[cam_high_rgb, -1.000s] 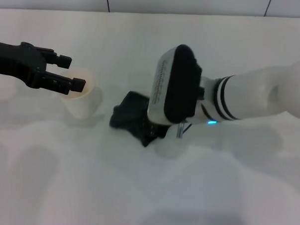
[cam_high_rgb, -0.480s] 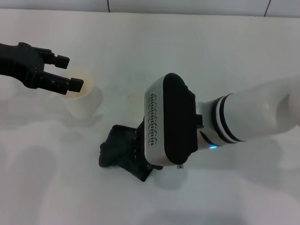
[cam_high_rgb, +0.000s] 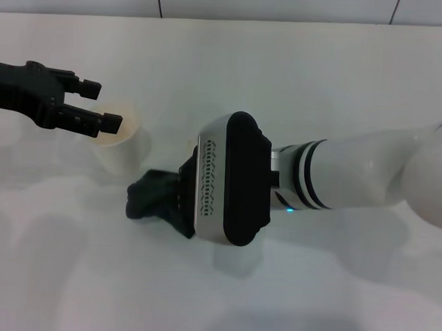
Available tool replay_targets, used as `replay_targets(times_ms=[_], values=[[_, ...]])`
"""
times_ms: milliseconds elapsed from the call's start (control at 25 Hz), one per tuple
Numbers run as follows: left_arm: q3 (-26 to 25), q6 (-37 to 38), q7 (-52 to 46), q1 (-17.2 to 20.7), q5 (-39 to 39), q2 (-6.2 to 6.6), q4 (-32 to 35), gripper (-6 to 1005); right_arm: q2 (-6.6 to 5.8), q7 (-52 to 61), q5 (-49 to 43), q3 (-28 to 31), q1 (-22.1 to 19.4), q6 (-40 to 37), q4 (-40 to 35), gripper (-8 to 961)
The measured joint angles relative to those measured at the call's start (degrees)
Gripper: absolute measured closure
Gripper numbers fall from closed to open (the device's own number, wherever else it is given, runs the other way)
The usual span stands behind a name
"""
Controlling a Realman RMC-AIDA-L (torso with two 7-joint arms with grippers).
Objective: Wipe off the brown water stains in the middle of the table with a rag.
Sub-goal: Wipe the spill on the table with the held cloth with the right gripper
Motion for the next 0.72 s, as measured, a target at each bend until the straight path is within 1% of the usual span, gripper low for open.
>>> replay_targets(times_ms=[120,400,560,720], values=[[0.0,-0.16,0.0,-0.34,-0.14,-0.18,0.0,105,0.02,0.38,-0.47,-0.53,1.6,2.38,3.05,881],[0.0,-0.21,0.0,-0.44,-1.3,-0.39,0.0,105,0.02,3.55,-0.16,0.5,5.1,4.12,9.95,880],[0.0,-0.21,0.0,-0.11,-1.31,-0.41,0.0,106,0.03,3.78,-0.08,2.07,5.22,4.44,10.89,880],[0.0,-0.2,0.0,0.03,-1.13,-0.44,0.01,106,0.02,4.64,-0.14,5.11,4.67,4.56,10.91,880]])
